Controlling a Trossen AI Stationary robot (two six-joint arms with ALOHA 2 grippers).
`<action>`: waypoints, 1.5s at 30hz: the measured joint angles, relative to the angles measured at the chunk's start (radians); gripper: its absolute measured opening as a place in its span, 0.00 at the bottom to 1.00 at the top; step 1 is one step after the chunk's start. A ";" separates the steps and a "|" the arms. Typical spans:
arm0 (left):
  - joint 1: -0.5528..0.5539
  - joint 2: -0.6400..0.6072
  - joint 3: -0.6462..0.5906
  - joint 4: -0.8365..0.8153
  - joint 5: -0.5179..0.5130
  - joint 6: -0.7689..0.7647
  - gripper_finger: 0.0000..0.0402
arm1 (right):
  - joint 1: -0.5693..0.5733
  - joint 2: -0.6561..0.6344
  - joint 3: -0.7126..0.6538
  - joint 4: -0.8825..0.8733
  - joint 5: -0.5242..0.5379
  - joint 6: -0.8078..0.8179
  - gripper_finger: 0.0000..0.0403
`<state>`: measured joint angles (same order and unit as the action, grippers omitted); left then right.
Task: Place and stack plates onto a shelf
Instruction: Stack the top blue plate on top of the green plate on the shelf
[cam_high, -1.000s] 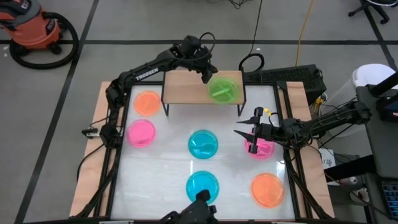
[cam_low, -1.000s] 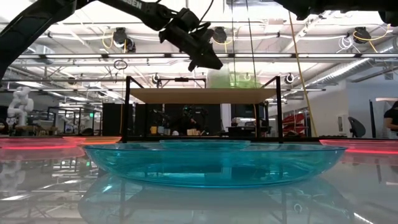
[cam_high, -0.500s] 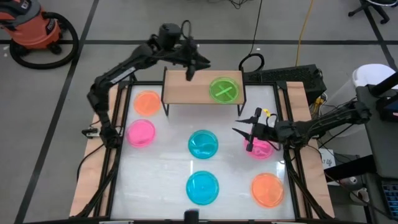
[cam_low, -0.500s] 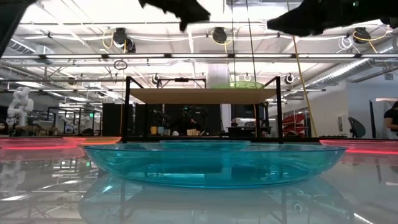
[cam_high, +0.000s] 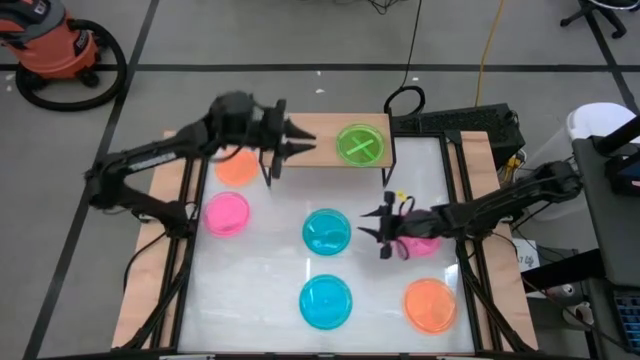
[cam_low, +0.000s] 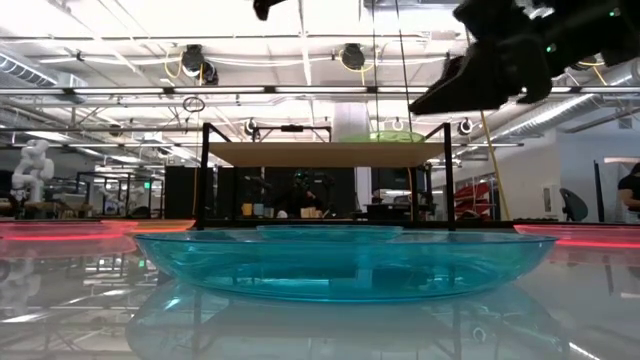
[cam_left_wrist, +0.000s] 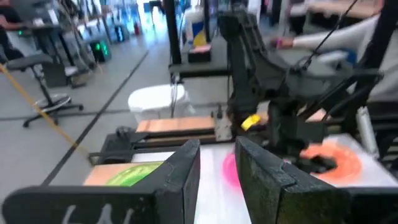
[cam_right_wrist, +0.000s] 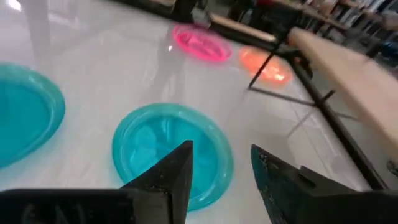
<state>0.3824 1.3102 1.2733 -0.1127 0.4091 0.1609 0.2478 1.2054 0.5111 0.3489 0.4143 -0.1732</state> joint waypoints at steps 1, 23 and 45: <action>-0.008 -0.028 -0.072 0.070 0.000 -0.024 0.27 | 0.000 0.035 0.015 0.002 0.000 -0.003 0.36; -0.071 -0.167 -0.617 0.625 -0.019 -0.173 0.27 | 0.027 0.498 0.052 0.178 -0.151 -0.019 0.36; -0.091 -0.166 -0.617 0.584 -0.019 -0.166 0.27 | -0.018 0.619 0.138 0.122 -0.054 -0.165 0.36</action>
<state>0.2916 1.1442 0.6559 0.4713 0.3897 -0.0051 0.2302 1.8244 0.6495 0.4712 0.3600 -0.3378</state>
